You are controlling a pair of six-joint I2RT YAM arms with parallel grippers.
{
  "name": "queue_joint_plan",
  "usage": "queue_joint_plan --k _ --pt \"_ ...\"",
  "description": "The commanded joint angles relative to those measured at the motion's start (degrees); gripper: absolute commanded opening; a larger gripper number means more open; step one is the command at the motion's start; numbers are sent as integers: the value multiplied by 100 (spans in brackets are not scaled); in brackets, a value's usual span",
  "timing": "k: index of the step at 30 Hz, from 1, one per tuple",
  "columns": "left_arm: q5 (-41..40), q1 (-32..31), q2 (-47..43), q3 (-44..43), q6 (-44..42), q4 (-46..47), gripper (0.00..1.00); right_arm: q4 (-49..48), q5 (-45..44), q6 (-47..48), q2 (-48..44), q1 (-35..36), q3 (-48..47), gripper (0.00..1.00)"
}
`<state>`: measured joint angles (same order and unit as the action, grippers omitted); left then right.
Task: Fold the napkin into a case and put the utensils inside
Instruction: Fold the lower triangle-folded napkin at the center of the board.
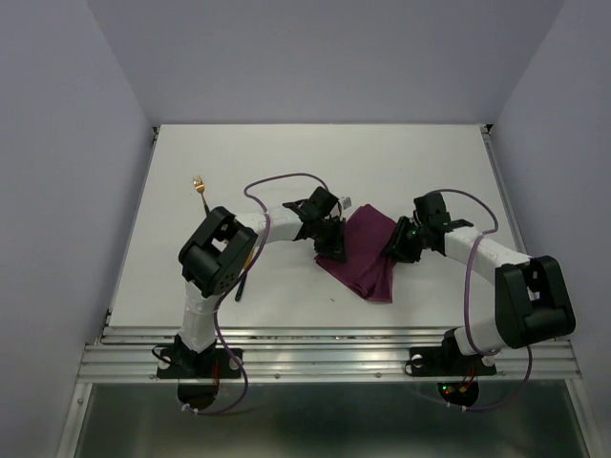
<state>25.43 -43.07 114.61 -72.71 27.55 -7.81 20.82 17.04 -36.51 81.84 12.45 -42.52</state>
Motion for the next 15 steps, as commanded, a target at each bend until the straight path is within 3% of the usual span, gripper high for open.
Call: queue_joint_plan --k 1,15 --pt "41 -26 -26 55 -22 96 0 62 89 -119 95 12 -353 37" --pt "129 -35 -26 11 -57 140 0 203 -95 -567 534 65 -757 37"
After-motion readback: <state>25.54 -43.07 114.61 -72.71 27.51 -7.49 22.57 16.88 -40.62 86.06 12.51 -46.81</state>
